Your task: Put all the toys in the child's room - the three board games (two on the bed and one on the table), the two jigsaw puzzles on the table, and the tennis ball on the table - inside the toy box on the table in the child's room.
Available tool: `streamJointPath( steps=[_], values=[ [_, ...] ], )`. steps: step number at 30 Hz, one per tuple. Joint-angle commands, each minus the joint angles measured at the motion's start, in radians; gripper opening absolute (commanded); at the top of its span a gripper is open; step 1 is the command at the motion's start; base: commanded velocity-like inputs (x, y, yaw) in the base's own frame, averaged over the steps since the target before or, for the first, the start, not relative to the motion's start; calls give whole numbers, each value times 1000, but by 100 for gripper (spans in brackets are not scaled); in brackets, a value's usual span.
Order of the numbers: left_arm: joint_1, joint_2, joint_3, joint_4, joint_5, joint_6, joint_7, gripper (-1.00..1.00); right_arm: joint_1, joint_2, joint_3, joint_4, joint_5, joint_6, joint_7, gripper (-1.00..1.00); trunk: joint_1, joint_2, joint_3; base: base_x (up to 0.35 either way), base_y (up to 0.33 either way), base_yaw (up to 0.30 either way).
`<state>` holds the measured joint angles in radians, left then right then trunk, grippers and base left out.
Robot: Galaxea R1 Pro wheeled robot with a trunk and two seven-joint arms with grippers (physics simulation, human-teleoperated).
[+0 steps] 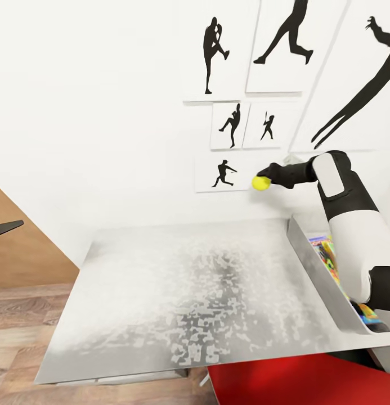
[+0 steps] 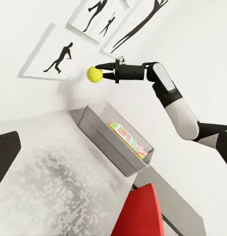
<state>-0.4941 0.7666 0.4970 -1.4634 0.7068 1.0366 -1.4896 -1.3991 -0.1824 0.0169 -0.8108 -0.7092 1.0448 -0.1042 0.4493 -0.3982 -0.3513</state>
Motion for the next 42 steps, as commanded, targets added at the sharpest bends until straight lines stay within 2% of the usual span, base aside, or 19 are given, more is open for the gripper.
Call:
streamJointPath(
  steps=[1,6,10,13,16,38,42],
  values=[
    [-1,0,0,0,0,11,-3,100,-1,-3,2,-1,-10,2,-11,-100,1,-2,0,0,0,0],
    [-1,0,0,0,0,11,-3,100,-1,-16,8,1,-3,2,-15,-100,1,-2,8,0,0,0],
    [-1,0,0,0,0,11,-3,100,-1,-33,27,9,0,2,-16,-100,1,-2,15,0,0,0],
    [-1,0,1,0,1,11,-3,100,-1,-61,40,18,2,2,-17,-100,1,-2,20,0,0,0],
    [-1,0,0,0,2,11,-3,100,-1,-79,44,20,2,2,-17,-100,1,-2,25,0,0,0],
    [-1,0,0,0,2,11,-3,100,-1,-173,43,41,-4,2,-14,-100,1,-2,62,0,0,0],
    [-1,0,0,0,2,11,-3,100,-1,-184,43,42,-4,2,-14,-100,1,-2,68,0,0,0]
  ],
)
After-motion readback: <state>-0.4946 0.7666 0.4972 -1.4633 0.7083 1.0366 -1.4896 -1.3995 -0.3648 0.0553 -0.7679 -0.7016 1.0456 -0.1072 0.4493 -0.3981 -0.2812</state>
